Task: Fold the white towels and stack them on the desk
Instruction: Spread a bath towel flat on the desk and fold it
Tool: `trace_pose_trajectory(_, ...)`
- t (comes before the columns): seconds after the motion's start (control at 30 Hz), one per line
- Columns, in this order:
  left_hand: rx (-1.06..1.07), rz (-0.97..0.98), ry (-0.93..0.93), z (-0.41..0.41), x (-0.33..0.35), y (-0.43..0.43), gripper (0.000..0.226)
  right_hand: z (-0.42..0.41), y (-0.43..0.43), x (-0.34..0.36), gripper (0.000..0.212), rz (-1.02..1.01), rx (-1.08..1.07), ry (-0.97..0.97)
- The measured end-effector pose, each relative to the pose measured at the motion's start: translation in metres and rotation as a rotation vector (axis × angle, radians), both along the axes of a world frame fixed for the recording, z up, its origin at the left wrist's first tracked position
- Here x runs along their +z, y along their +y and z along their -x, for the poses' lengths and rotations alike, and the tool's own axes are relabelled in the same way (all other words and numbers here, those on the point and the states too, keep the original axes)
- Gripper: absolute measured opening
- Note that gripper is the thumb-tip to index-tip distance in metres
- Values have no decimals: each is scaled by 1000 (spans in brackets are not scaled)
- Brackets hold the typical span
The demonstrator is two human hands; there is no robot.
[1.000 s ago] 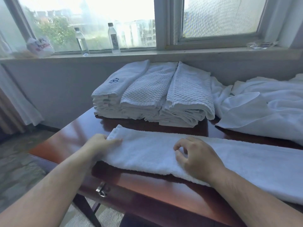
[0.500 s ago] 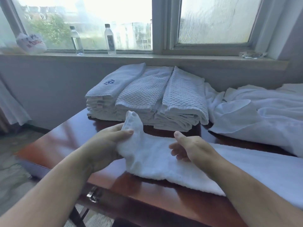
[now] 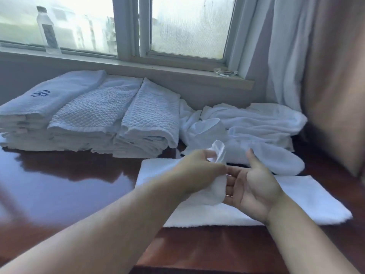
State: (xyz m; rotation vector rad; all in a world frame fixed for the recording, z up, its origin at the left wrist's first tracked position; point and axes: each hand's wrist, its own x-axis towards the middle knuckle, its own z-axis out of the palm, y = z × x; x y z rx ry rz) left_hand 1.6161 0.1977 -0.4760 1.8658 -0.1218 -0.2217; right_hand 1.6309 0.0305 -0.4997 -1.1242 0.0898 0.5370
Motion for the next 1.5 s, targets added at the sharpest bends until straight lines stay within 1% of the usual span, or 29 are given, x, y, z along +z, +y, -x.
trace_pose_trajectory(0.03, -25, -47, 8, -4, -4, -15, 56, 0, -12, -2, 102, 15, -14, 10)
trace_pose_trajectory(0.07, -50, -92, 18, -6, -7, -27, 52, 0, -23, -4, 103, 21, -17, 21)
trace_pose_trajectory(0.1, -73, -109, 34, -8, -9, -35, 42, 1, -32, -6, 103, 0, -5, 38)
trace_pose_trajectory(0.13, -91, -95, 53, -9, -12, -40, 35, 2, -39, -8, 103, -53, 15, 63)
trace_pose_trajectory(0.17, -98, -74, 62, -10, -14, -42, 33, 3, -45, -9, 101, -107, 41, 88)
trace_pose_trajectory(0.2, -94, -61, 59, -10, -16, -40, 31, 3, -49, -10, 98, -132, 58, 105)
trace_pose_trajectory(0.27, -61, -40, 26, -13, -21, -31, 21, 2, -51, -12, 80, -56, 62, 84)
trace_pose_trajectory(0.3, -32, -19, 18, -12, -23, -25, 21, 0, -50, -13, 68, 3, 52, 62)
trace_pose_trajectory(0.37, 18, 15, 16, -12, -24, -16, 32, -4, -45, -15, 50, 97, 12, 27)
trace_pose_trajectory(0.43, 46, -2, 2, -11, -24, -7, 37, -6, -40, -17, 45, 134, -31, 29)
trace_pose_trajectory(0.5, 79, -60, -82, -8, -24, 3, 36, -5, -36, -17, 42, 164, -71, 28)
trace_pose_trajectory(0.53, 98, -139, -160, -5, -25, 10, 35, -4, -35, -17, 39, 193, -92, 22)
trace_pose_trajectory(0.57, 109, -286, -265, -2, -27, 18, 34, -3, -34, -16, 37, 232, -106, 16)
trace_pose_trajectory(0.63, 78, -716, -486, 5, -36, 32, 37, -2, -31, -16, 31, 329, -103, -4)
trace_pose_trajectory(0.67, 29, -874, -516, 9, -43, 37, 43, -1, -30, -16, 28, 378, -100, -14)
trace_pose_trajectory(0.7, -34, -986, -488, 12, -50, 39, 54, -1, -30, -16, 26, 415, -108, -18)
trace_pose_trajectory(0.77, -122, -1110, -414, 17, -63, 41, 72, -1, -32, -17, 23, 420, -133, 3)
trace_pose_trajectory(0.83, -133, -1137, -417, 21, -70, 40, 80, -1, -36, -17, 24, 360, -129, 62)
trace_pose_trajectory(0.9, -120, -1135, -431, 21, -72, 40, 83, -2, -38, -16, 26, 340, -114, 90)
trace_pose_trajectory(1.07, -128, -1163, -420, 21, -75, 36, 83, -9, -33, -17, 33, 448, -122, -33)
trace_pose_trajectory(1.17, -139, -1169, -383, 21, -74, 35, 85, -10, -29, -20, 29, 564, -166, -114)
trace_pose_trajectory(1.2, -141, -1162, -373, 20, -73, 35, 86, -9, -28, -20, 27, 574, -171, -129)
trace_pose_trajectory(1.23, -138, -1151, -367, 19, -72, 35, 88, -7, -29, -19, 26, 550, -178, -141)
trace_pose_trajectory(1.3, -118, -1135, -367, 16, -69, 33, 93, -4, -36, -15, 25, 428, -212, -158)
trace_pose_trajectory(1.37, -103, -1125, -344, 13, -66, 28, 99, -2, -51, -9, 26, 309, -294, -163)
trace_pose_trajectory(1.4, -104, -1114, -311, 11, -65, 25, 101, -2, -60, -6, 25, 289, -351, -158)
trace_pose_trajectory(1.43, -107, -1102, -274, 10, -64, 21, 102, -3, -69, -3, 24, 316, -398, -155)
trace_pose_trajectory(1.47, -107, -1098, -250, 9, -65, 16, 101, -4, -78, -1, 23, 411, -420, -155)
trace_pose_trajectory(1.5, -101, -1104, -247, 8, -66, 12, 99, -5, -85, -2, 23, 565, -407, -154)
